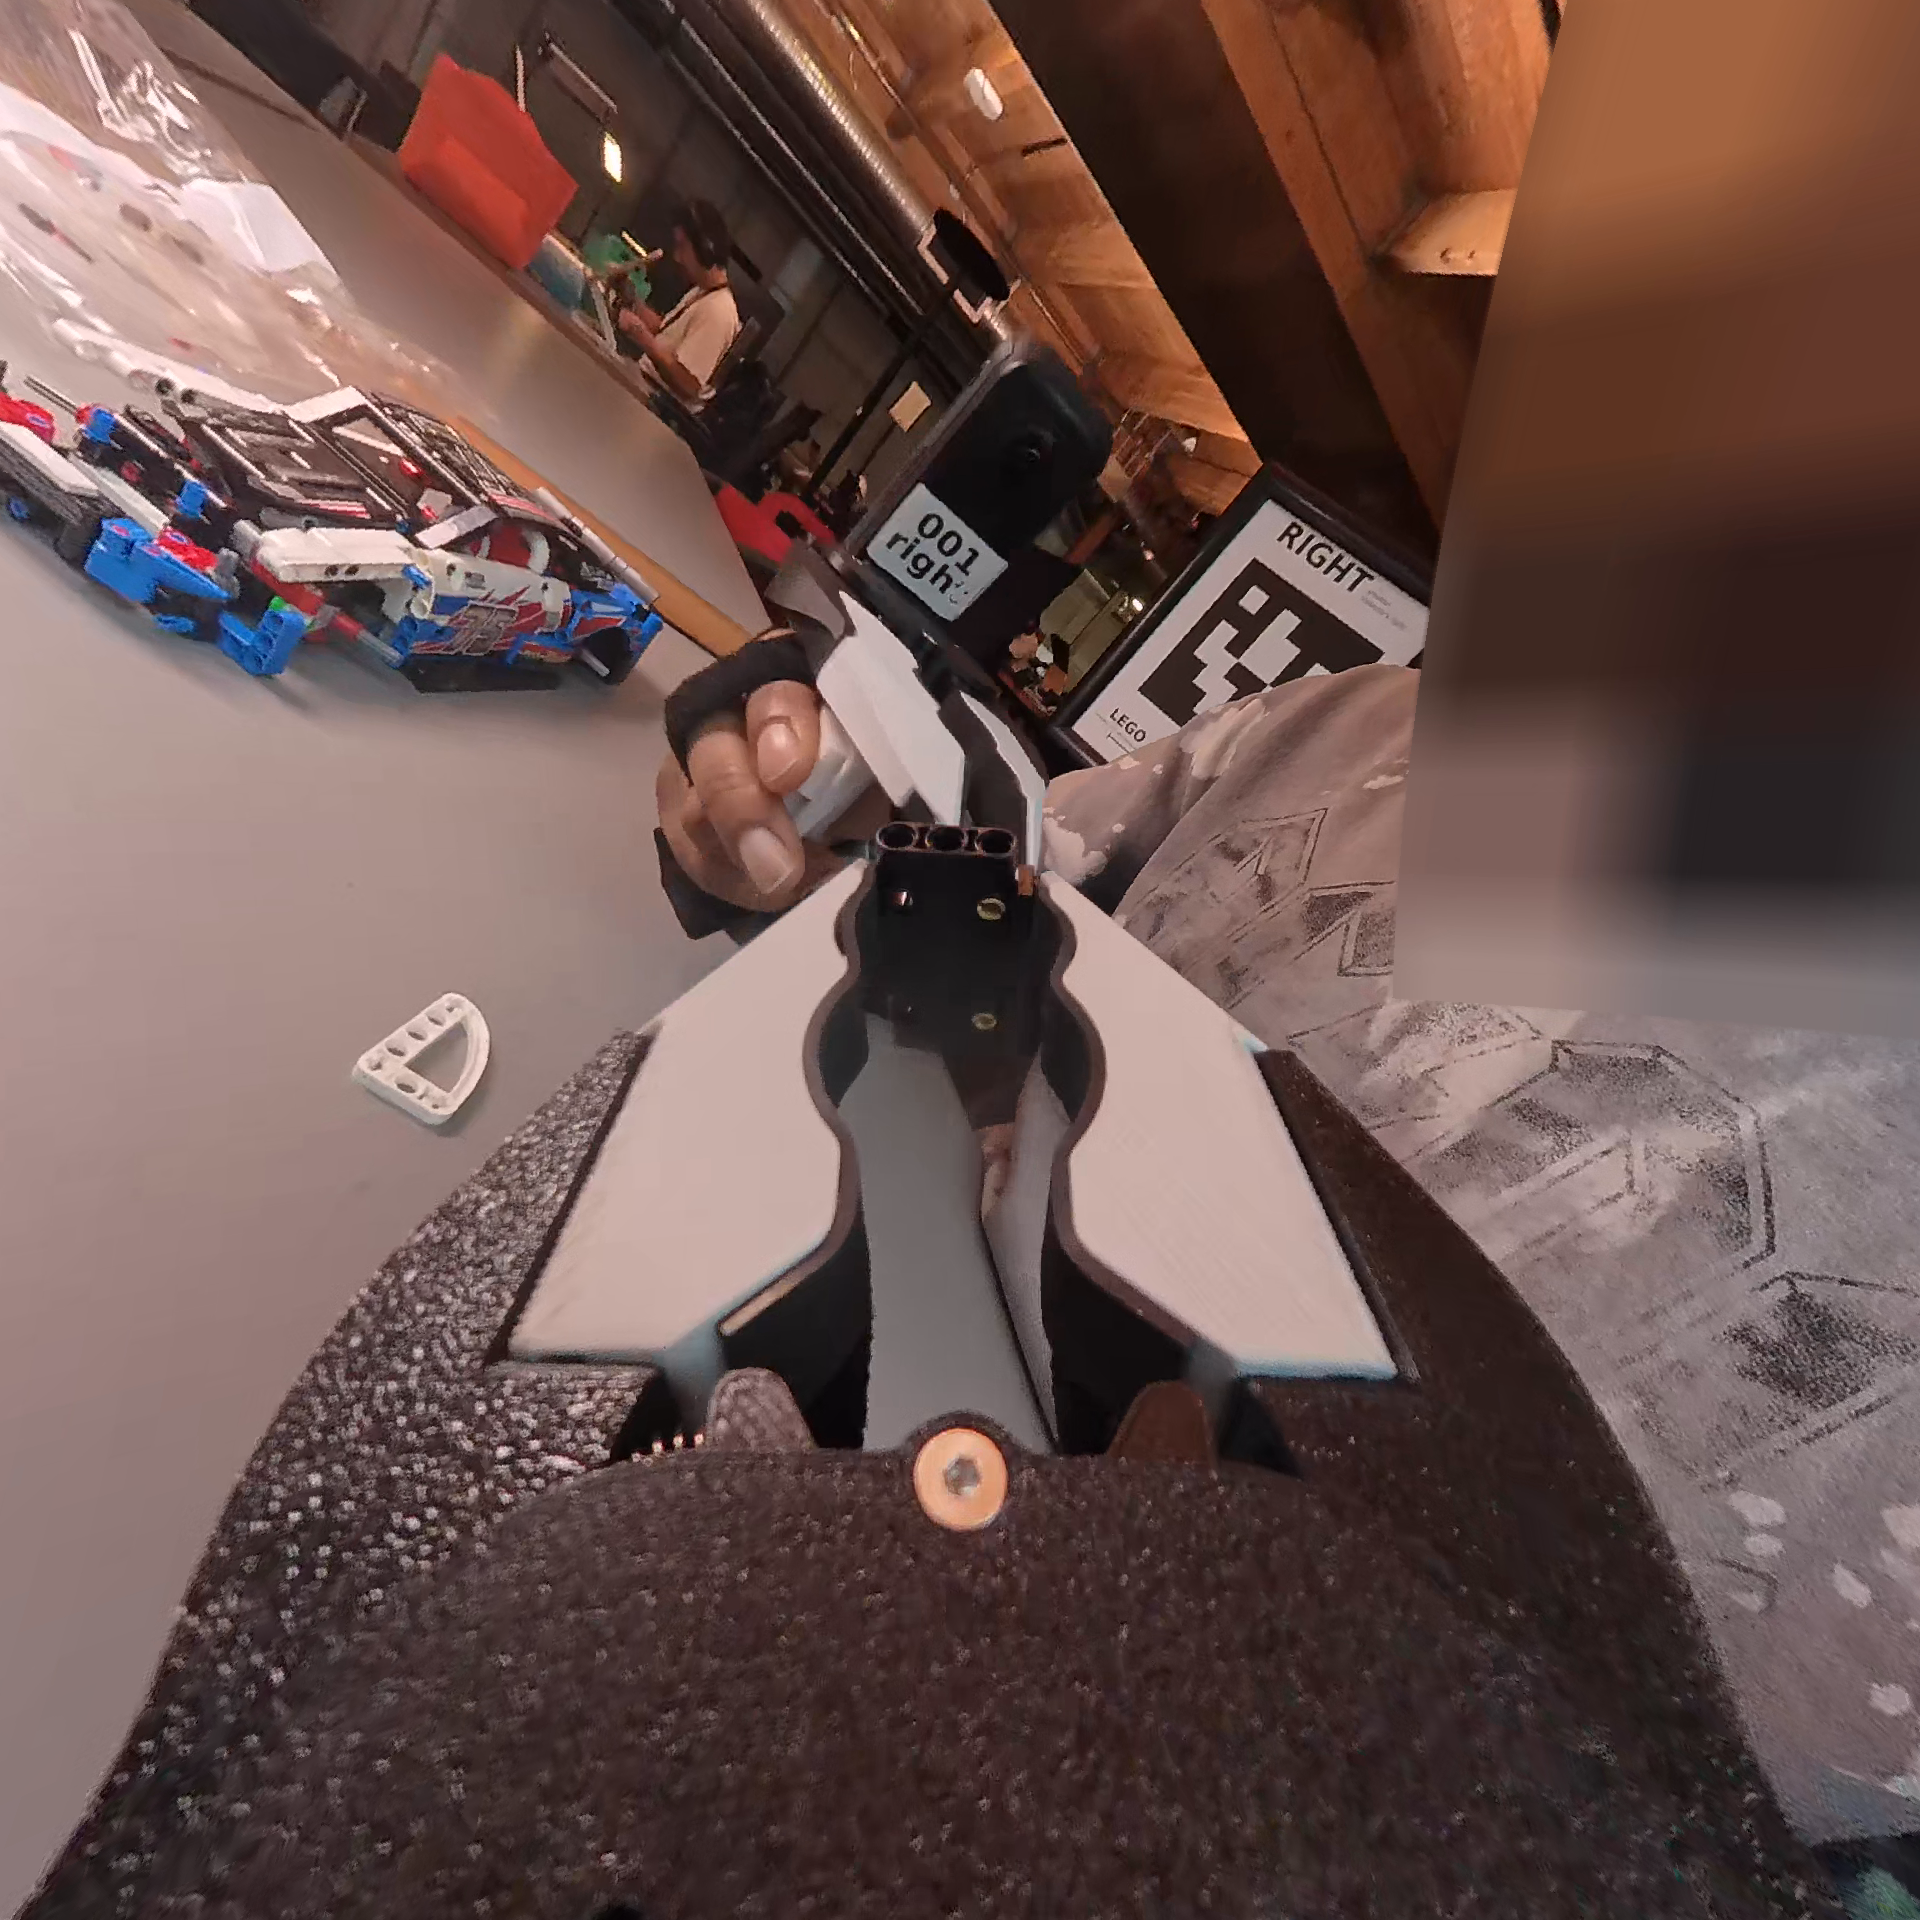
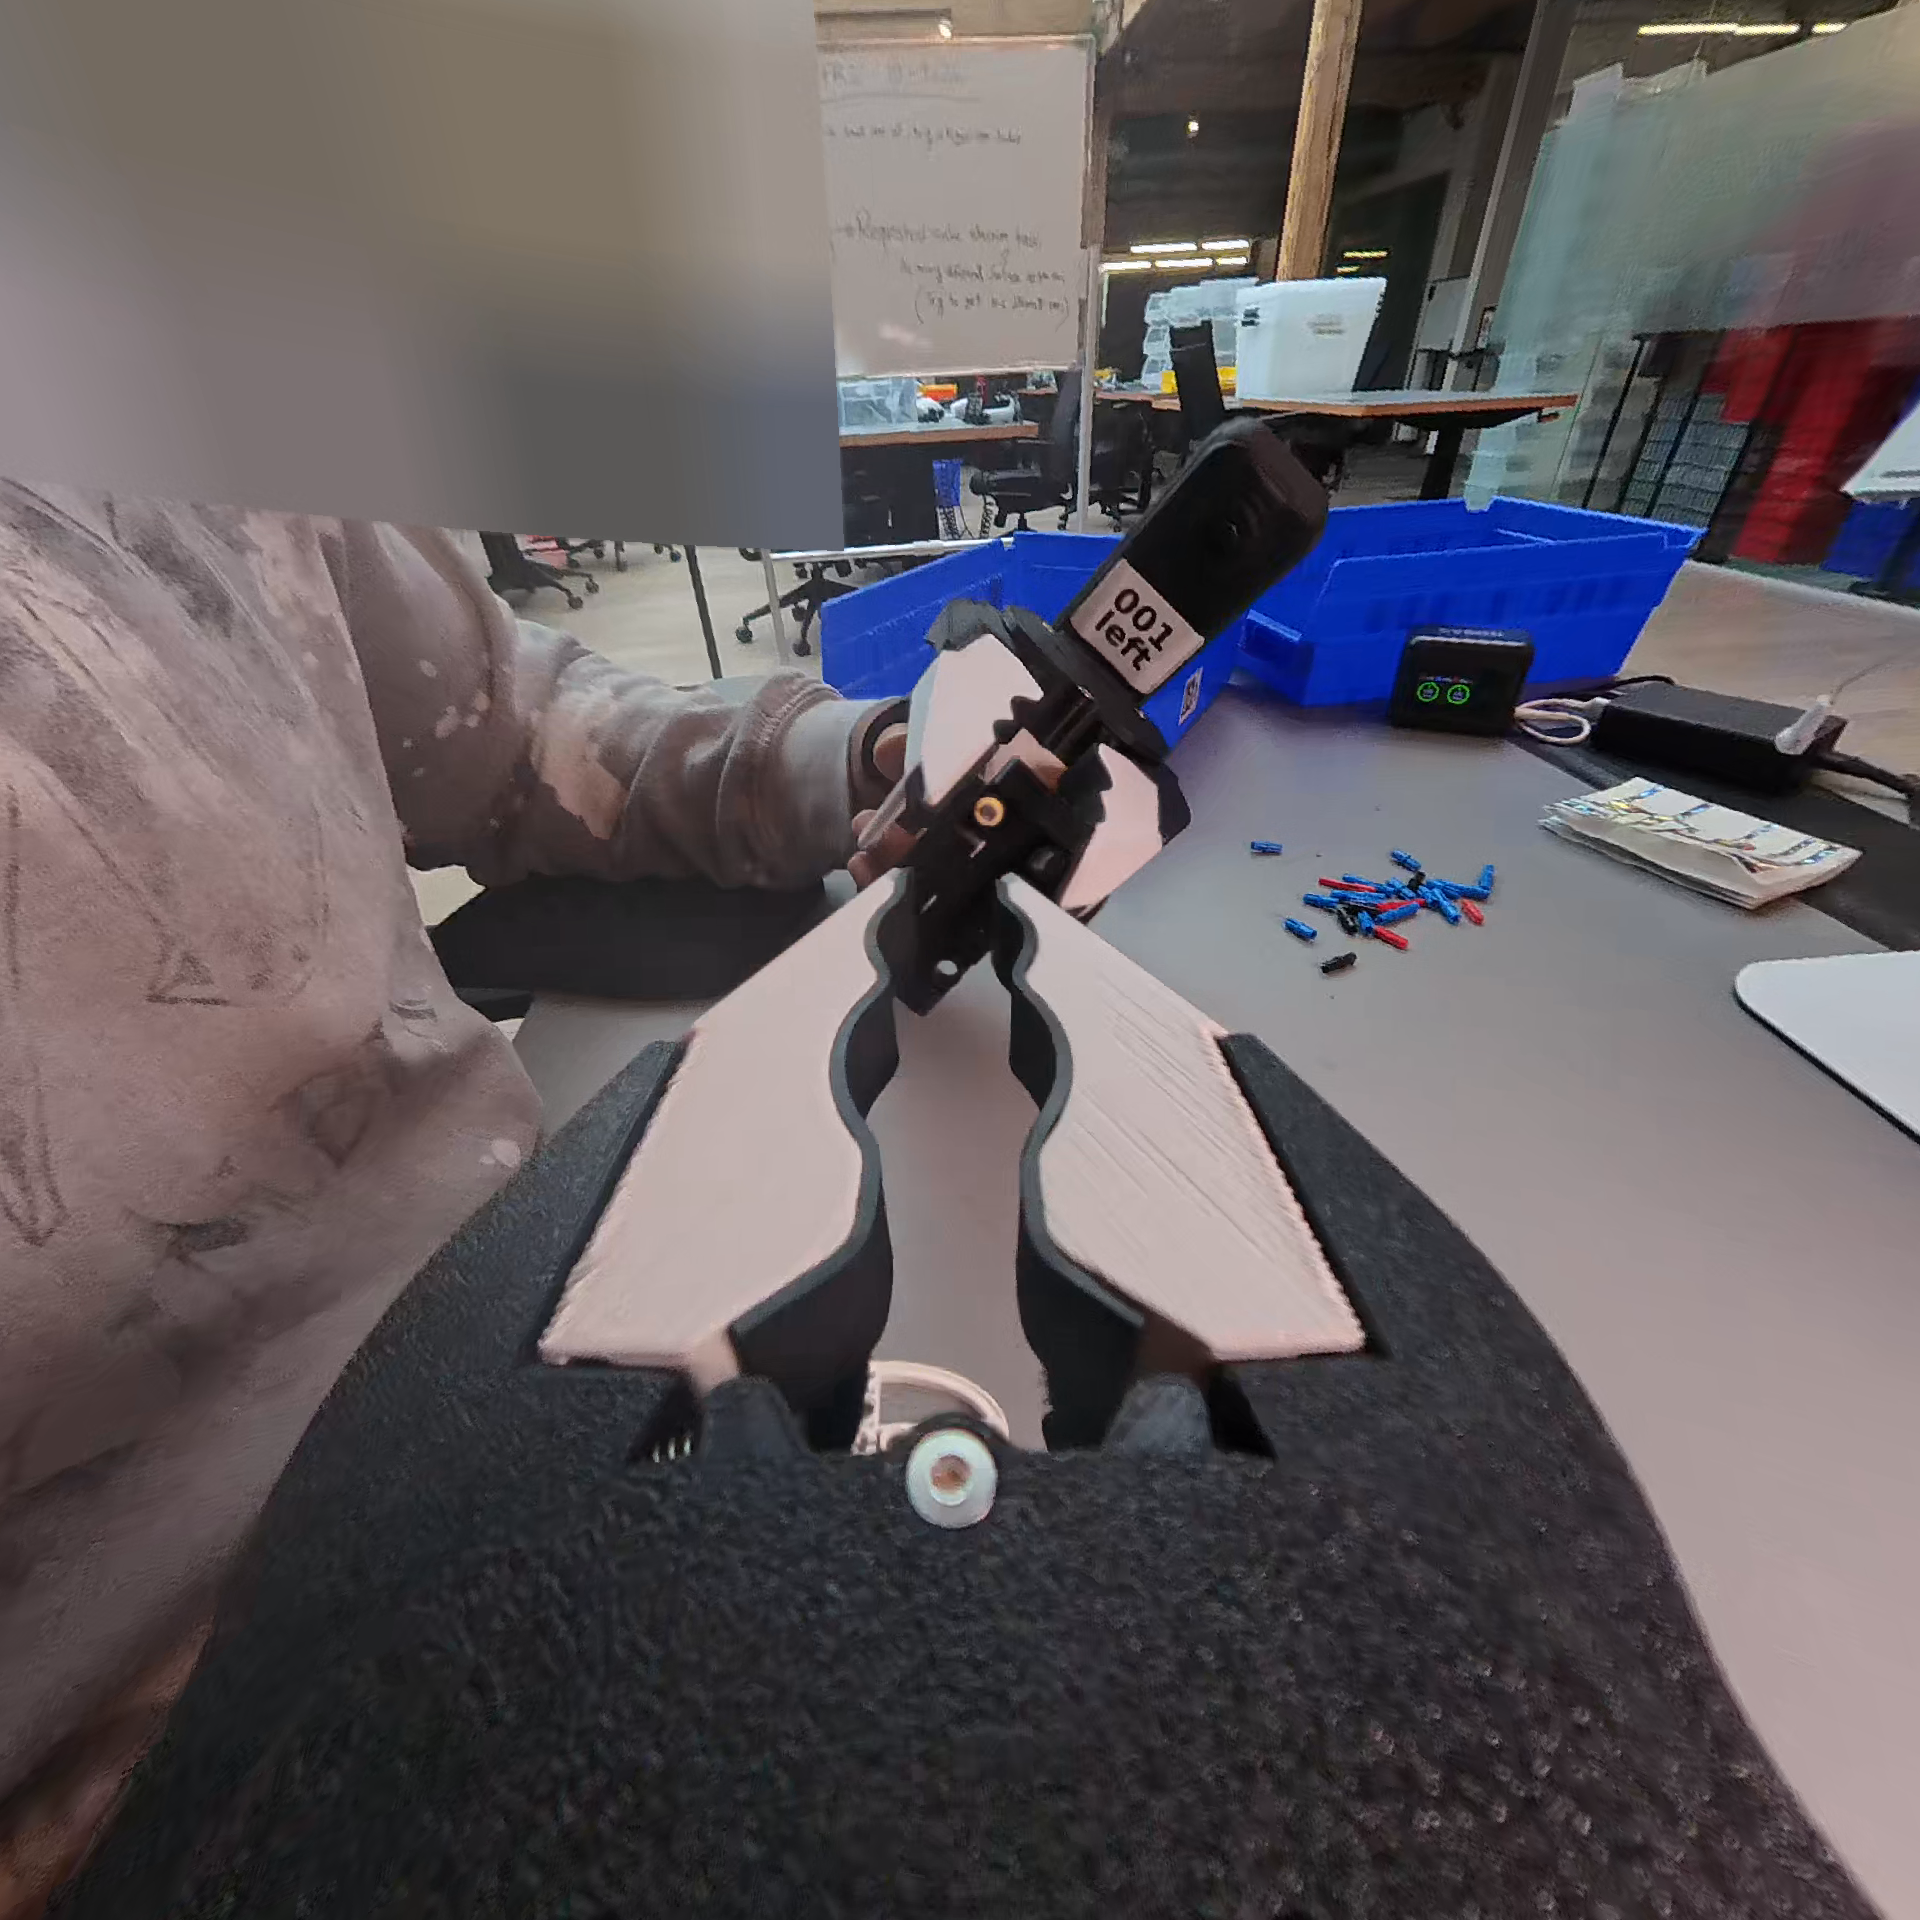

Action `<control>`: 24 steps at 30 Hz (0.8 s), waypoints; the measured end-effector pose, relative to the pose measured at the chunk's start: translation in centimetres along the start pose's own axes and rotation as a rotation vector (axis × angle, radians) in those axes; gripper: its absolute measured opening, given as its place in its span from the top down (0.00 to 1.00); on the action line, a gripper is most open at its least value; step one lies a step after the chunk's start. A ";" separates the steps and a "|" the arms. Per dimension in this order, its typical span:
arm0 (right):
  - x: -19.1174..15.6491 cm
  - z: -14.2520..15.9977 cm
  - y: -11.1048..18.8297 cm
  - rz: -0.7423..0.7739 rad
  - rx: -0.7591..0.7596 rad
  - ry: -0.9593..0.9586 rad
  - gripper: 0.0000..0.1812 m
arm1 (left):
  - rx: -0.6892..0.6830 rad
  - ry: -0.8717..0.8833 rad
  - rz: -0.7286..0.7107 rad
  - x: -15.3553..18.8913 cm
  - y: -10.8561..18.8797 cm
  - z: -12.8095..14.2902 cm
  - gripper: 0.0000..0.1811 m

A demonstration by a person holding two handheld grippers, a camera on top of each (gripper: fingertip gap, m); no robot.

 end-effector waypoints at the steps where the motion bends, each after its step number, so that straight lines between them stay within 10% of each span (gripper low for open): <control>1: -0.2 -0.2 -0.1 -0.006 0.004 0.008 0.93 | 0.017 -0.004 0.002 0.0 0.0 -0.2 0.85; 24: -1.1 1.3 -1.2 0.039 -0.144 0.197 0.98 | 0.049 0.060 0.032 0.2 -0.8 -0.4 0.85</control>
Point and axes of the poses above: each gripper's, where its closed fingertips meet, y back along the fingers, z out of its underside, x = y × z across the jaws, the point moved 1 cm from there along y, back along the fingers, and after that the axes turned 10 degrees about -z, right-handed, at the moved point
